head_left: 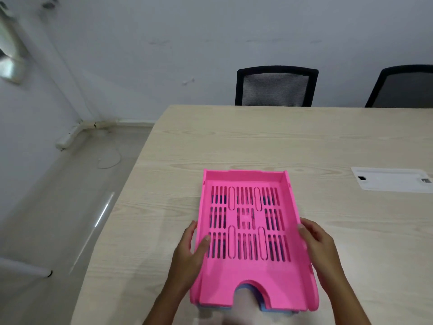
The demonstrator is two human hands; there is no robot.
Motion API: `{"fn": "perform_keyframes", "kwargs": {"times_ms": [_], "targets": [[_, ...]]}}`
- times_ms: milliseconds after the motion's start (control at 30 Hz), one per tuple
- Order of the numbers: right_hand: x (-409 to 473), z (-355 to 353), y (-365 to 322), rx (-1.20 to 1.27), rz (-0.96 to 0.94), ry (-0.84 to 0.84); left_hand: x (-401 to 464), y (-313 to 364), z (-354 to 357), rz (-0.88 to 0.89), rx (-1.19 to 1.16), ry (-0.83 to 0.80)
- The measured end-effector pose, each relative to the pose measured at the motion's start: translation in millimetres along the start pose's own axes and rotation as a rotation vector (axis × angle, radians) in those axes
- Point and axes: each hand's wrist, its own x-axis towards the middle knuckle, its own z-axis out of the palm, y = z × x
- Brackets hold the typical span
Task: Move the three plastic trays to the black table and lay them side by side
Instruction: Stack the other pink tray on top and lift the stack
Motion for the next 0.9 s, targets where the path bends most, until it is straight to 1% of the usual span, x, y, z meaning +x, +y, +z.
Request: {"fn": "perform_keyframes", "kwargs": {"times_ms": [100, 133, 267, 367, 467, 633, 900], "targets": [[6.4, 0.8, 3.2, 0.112, 0.038, -0.098, 26.1, -19.3, -3.6, -0.128, -0.168, -0.027], [7.8, 1.8, 4.4, 0.155, 0.058, -0.144, 28.1, -12.6, -4.4, -0.175, -0.204, -0.048], [13.8, 3.9, 15.6, 0.215, 0.138, -0.290, 25.2, 10.2, -1.3, -0.213, -0.314, -0.147], [17.0, 2.8, 25.6, 0.263, 0.191, -0.341, 22.4, 9.6, 4.1, -0.278, -0.376, -0.196], [17.7, 2.6, 28.9, 0.322, 0.200, -0.365, 22.7, 6.4, 5.9, -0.297, -0.406, -0.204], [19.2, 4.4, 28.1, 0.377, 0.177, -0.341, 22.6, 1.7, 9.2, -0.313, -0.476, -0.187], [22.4, 2.5, 29.4, 0.413, 0.186, -0.399, 6.7, -0.6, 17.6, -0.290, -0.618, -0.197]]}}
